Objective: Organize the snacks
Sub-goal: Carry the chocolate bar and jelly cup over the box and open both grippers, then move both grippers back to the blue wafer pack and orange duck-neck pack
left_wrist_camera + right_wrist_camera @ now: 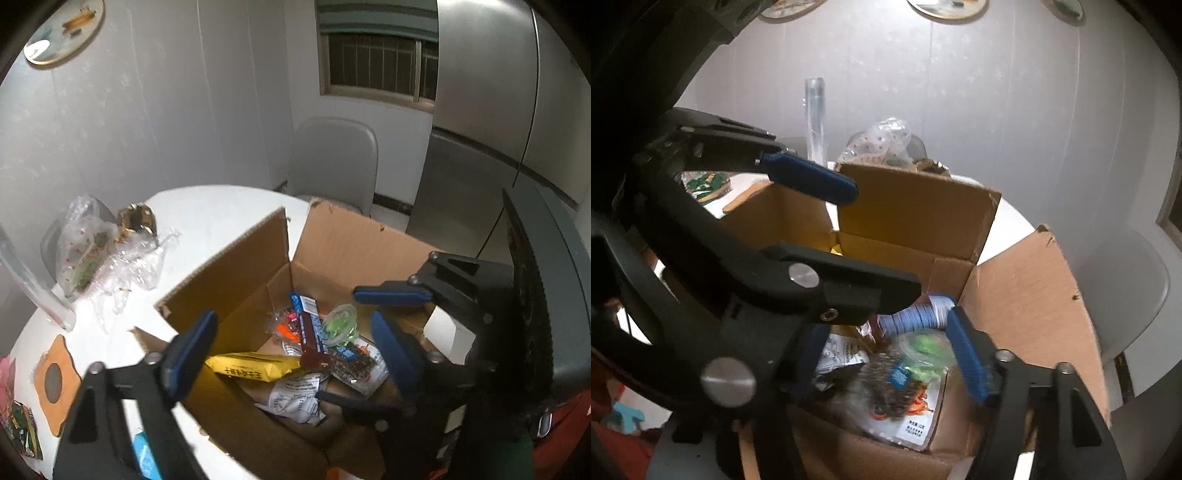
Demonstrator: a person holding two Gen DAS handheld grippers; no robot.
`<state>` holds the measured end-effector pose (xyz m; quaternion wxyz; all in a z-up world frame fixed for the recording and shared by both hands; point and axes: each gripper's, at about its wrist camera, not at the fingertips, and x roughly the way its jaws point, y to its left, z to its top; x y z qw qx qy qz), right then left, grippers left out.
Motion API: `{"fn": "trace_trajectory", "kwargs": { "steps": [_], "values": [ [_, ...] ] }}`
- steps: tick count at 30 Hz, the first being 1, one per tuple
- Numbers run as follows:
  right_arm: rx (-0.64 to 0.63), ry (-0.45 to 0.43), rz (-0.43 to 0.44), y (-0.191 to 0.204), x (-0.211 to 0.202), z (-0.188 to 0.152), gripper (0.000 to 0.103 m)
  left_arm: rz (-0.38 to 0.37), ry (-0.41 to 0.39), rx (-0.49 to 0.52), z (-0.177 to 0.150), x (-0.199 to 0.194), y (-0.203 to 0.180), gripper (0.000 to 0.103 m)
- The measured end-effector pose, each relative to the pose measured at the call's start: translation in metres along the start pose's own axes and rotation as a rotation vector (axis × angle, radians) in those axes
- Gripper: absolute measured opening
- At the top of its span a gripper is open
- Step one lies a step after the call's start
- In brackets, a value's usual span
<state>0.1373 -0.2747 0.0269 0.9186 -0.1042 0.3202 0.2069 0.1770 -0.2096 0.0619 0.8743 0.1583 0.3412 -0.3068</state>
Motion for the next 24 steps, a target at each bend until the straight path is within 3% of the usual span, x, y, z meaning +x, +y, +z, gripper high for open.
{"fn": "trace_trajectory", "kwargs": {
  "steps": [2,5,10,15,19,24],
  "values": [
    [-0.013,-0.017,-0.009,0.003,-0.009,0.000,0.077,0.010,-0.031,0.003,-0.002,-0.013,-0.001,0.089],
    [-0.004,-0.039,-0.012,0.003,-0.022,0.000,0.086,0.022,-0.076,0.001,-0.008,-0.032,-0.001,0.101],
    [0.002,-0.068,-0.002,0.008,-0.046,-0.006,0.095,0.025,-0.128,-0.010,-0.017,-0.059,0.003,0.102],
    [0.002,-0.092,-0.028,0.022,-0.064,-0.003,0.096,0.046,-0.168,-0.006,-0.033,-0.090,0.004,0.102],
    [-0.002,-0.124,-0.049,0.037,-0.081,-0.002,0.100,0.054,-0.213,-0.057,-0.051,-0.124,0.019,0.102],
    [-0.030,-0.192,-0.031,0.071,-0.108,0.009,0.103,0.138,-0.254,-0.106,-0.080,-0.157,0.044,0.102]
  ]
}}
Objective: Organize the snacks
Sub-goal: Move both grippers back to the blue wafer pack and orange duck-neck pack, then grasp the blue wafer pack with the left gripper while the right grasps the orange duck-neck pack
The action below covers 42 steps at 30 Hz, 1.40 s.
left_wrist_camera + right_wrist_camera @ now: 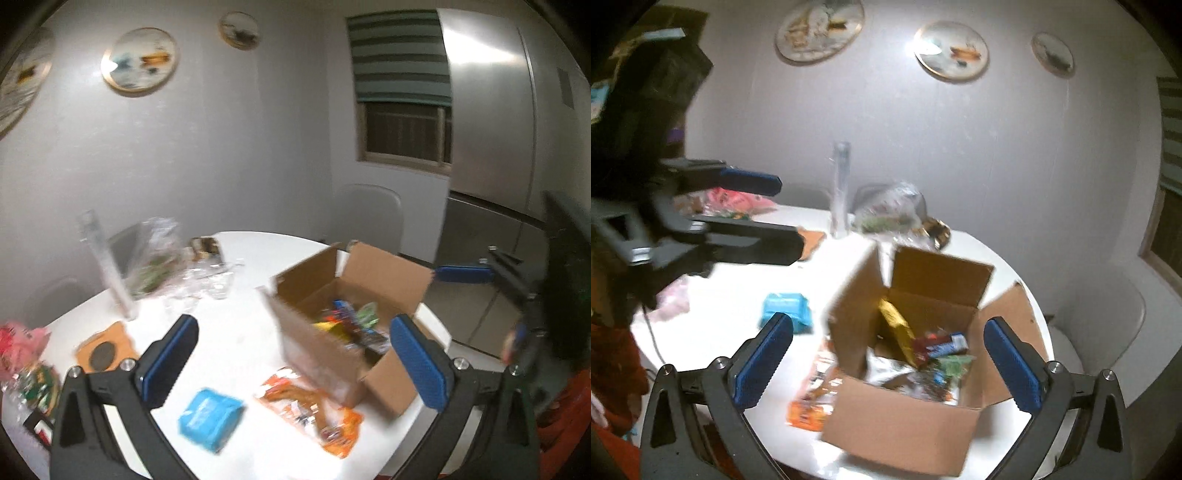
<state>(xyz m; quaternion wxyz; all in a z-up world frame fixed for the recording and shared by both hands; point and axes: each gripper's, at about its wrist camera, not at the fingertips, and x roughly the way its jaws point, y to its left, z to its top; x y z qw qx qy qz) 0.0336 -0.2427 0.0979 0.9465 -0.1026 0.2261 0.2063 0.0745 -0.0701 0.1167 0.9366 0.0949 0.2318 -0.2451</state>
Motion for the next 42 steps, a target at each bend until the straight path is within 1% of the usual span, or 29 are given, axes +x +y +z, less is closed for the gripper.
{"fn": "trace_trajectory", "kwargs": {
  "steps": [3,4,7,9,11,12,13,14,16,19,22,24,26,32,33,36,37,38,40,42],
  "values": [
    [-0.038,-0.024,0.043,0.027,-0.015,0.007,0.103,0.062,-0.016,-0.036,-0.016,-0.016,0.023,0.102],
    [-0.060,-0.029,0.052,0.040,-0.017,0.010,0.103,0.094,-0.016,-0.046,-0.024,-0.020,0.031,0.102],
    [-0.118,-0.046,0.065,0.072,-0.014,0.012,0.103,0.161,0.001,-0.074,-0.046,-0.021,0.053,0.102],
    [-0.148,-0.033,0.078,0.095,-0.002,0.010,0.100,0.186,0.022,-0.085,-0.060,-0.018,0.061,0.102],
    [-0.167,-0.001,0.119,0.114,0.013,0.004,0.090,0.190,0.065,-0.102,-0.078,-0.008,0.074,0.102],
    [-0.168,0.018,0.145,0.122,0.021,0.001,0.083,0.191,0.076,-0.107,-0.084,-0.003,0.078,0.102],
    [-0.164,0.040,0.170,0.128,0.029,-0.002,0.079,0.195,0.094,-0.116,-0.093,0.003,0.084,0.102],
    [-0.147,0.072,0.194,0.134,0.041,-0.007,0.078,0.197,0.107,-0.123,-0.100,0.009,0.088,0.102],
    [-0.122,0.117,0.208,0.141,0.063,-0.018,0.074,0.186,0.146,-0.139,-0.116,0.025,0.096,0.102],
    [-0.080,0.187,0.201,0.147,0.092,-0.038,0.073,0.162,0.213,-0.153,-0.136,0.053,0.105,0.102],
    [-0.012,0.247,0.209,0.144,0.121,-0.062,0.072,0.145,0.278,-0.155,-0.152,0.084,0.110,0.102],
    [0.016,0.265,0.181,0.142,0.134,-0.074,0.072,0.130,0.309,-0.157,-0.157,0.101,0.113,0.102],
    [0.029,0.267,0.133,0.139,0.143,-0.082,0.072,0.121,0.339,-0.161,-0.161,0.121,0.117,0.102],
    [0.109,0.249,0.022,0.126,0.145,-0.099,0.071,0.083,0.380,-0.146,-0.161,0.157,0.125,0.102],
    [0.114,0.247,0.002,0.124,0.145,-0.100,0.069,0.065,0.388,-0.152,-0.162,0.163,0.127,0.102],
    [0.124,0.243,-0.069,0.121,0.143,-0.105,0.069,0.016,0.405,-0.170,-0.165,0.168,0.129,0.101],
    [0.135,0.244,-0.080,0.119,0.143,-0.107,0.069,0.007,0.411,-0.166,-0.166,0.169,0.128,0.098],
    [0.145,0.246,-0.088,0.117,0.142,-0.108,0.069,0.013,0.415,-0.160,-0.167,0.169,0.127,0.096],
    [0.144,0.252,-0.110,0.114,0.142,-0.112,0.069,0.057,0.425,-0.145,-0.169,0.168,0.125,0.083],
    [0.154,0.252,-0.123,0.111,0.142,-0.115,0.069,0.059,0.424,-0.167,-0.171,0.164,0.126,0.077]
  ]
}}
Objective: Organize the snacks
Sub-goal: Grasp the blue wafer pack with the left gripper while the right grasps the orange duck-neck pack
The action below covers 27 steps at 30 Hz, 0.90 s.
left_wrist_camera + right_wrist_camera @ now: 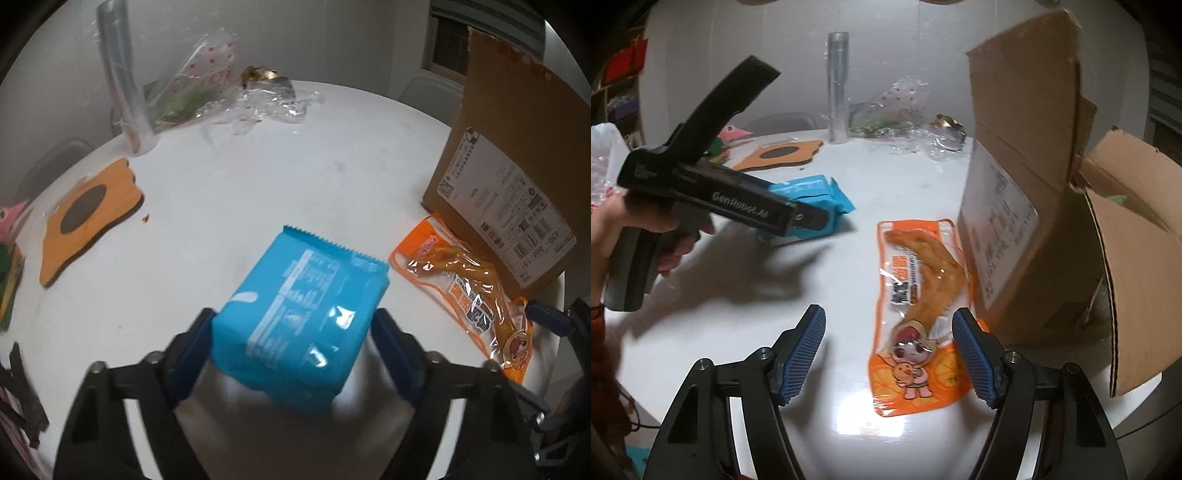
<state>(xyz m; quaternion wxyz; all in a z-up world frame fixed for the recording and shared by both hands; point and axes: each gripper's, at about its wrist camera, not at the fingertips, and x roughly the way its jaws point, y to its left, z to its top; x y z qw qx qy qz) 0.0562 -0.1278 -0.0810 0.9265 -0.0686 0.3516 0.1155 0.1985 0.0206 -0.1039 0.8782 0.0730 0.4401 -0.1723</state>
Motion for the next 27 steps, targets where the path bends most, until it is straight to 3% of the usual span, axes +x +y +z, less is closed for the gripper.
{"fn": "trace_trajectory", "kwargs": {
  "steps": [7,12,21,27],
  "values": [
    [-0.023,-0.023,-0.104,-0.002,0.002,-0.007,0.069,-0.008,-0.015,-0.006,-0.015,-0.011,-0.005,0.073],
    [0.005,-0.023,-0.090,-0.007,0.009,-0.010,0.069,0.003,-0.018,-0.031,-0.029,-0.022,-0.008,0.073],
    [-0.008,-0.024,0.045,-0.003,0.010,-0.016,0.053,0.040,-0.032,-0.100,-0.062,-0.047,-0.005,0.073],
    [-0.054,-0.004,0.186,0.003,0.004,-0.016,0.050,0.033,-0.042,-0.117,-0.070,-0.052,-0.002,0.077]
  ]
}}
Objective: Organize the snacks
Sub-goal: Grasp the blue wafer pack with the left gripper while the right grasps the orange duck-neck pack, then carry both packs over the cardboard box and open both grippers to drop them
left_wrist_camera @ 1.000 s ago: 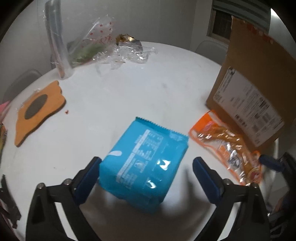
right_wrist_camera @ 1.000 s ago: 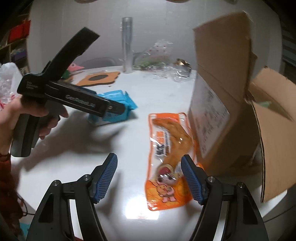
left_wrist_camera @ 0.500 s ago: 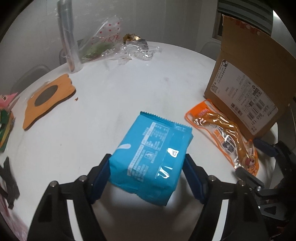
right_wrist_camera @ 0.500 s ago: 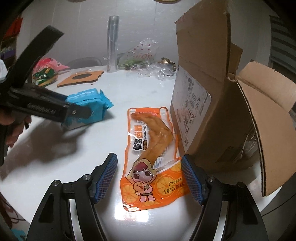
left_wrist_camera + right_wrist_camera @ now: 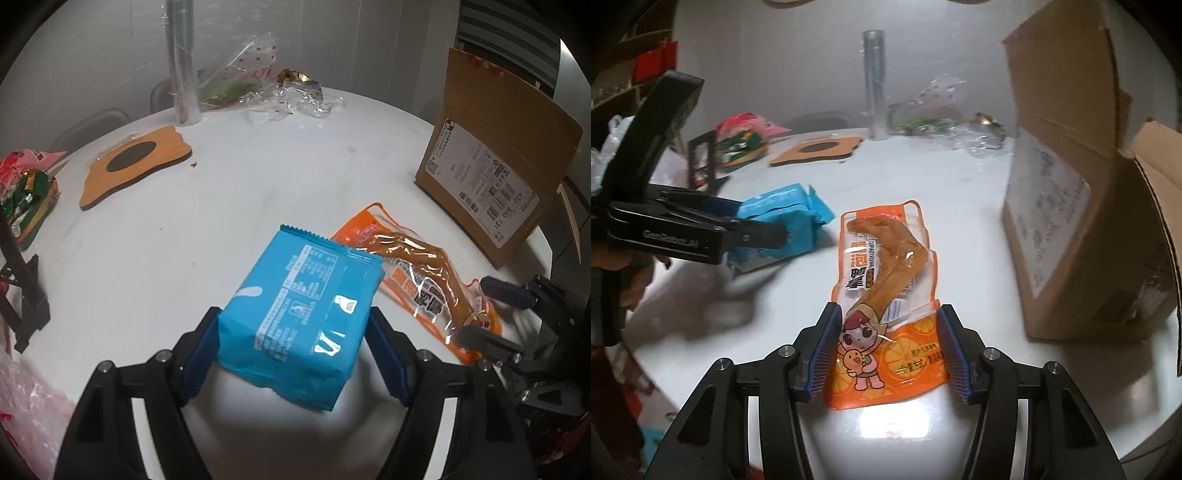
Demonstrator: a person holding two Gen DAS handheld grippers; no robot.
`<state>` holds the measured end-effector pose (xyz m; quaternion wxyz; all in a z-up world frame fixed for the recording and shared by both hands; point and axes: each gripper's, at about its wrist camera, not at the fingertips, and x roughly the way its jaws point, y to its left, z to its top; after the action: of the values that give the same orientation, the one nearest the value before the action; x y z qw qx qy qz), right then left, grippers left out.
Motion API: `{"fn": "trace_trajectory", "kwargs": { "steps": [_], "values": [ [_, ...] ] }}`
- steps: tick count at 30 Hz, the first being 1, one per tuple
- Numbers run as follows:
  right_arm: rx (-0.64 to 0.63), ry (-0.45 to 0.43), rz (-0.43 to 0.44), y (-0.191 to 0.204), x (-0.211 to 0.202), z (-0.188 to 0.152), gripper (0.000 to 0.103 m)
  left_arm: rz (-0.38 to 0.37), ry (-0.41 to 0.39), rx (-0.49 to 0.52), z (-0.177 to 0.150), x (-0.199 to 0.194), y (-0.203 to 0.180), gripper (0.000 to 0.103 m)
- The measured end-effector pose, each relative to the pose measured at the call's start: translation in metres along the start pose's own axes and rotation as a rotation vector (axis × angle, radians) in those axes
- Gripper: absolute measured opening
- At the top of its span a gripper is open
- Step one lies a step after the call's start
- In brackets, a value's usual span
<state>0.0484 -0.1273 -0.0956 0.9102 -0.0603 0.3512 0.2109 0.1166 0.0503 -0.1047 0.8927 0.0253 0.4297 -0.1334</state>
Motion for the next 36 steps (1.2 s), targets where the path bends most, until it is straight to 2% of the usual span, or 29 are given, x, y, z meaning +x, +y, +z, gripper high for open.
{"fn": "trace_trajectory", "kwargs": {
  "steps": [2,4,6,12,18,20,21,26,27,36],
  "values": [
    [-0.001,-0.001,0.006,0.000,-0.003,0.004,0.053,-0.020,0.004,-0.008,0.002,0.004,0.002,0.079],
    [0.001,0.001,0.009,-0.002,-0.003,0.008,0.068,-0.039,0.011,-0.014,0.005,0.008,0.004,0.080],
    [0.010,0.018,0.023,-0.004,0.001,0.013,0.074,-0.058,0.019,-0.019,0.007,0.013,0.005,0.080],
    [-0.050,0.097,0.041,0.004,0.031,0.026,0.074,-0.088,0.019,-0.030,0.010,0.021,0.008,0.077],
    [-0.090,0.121,0.032,0.013,0.046,0.036,0.074,-0.082,-0.002,-0.028,0.008,0.020,0.008,0.074],
    [-0.101,0.130,0.022,0.015,0.051,0.039,0.073,-0.076,-0.006,-0.033,0.006,0.019,0.009,0.074],
    [-0.106,0.129,0.019,0.016,0.052,0.040,0.067,-0.072,-0.008,-0.039,0.006,0.018,0.010,0.074],
    [-0.118,0.128,0.029,0.019,0.052,0.040,0.061,-0.058,-0.013,-0.061,0.002,0.014,0.016,0.074],
    [-0.117,0.127,0.029,0.019,0.051,0.040,0.056,-0.051,-0.014,-0.068,0.001,0.013,0.018,0.074],
    [-0.117,0.120,0.053,0.022,0.046,0.042,0.056,-0.035,-0.052,-0.107,-0.001,-0.002,0.028,0.074]
  ]
}}
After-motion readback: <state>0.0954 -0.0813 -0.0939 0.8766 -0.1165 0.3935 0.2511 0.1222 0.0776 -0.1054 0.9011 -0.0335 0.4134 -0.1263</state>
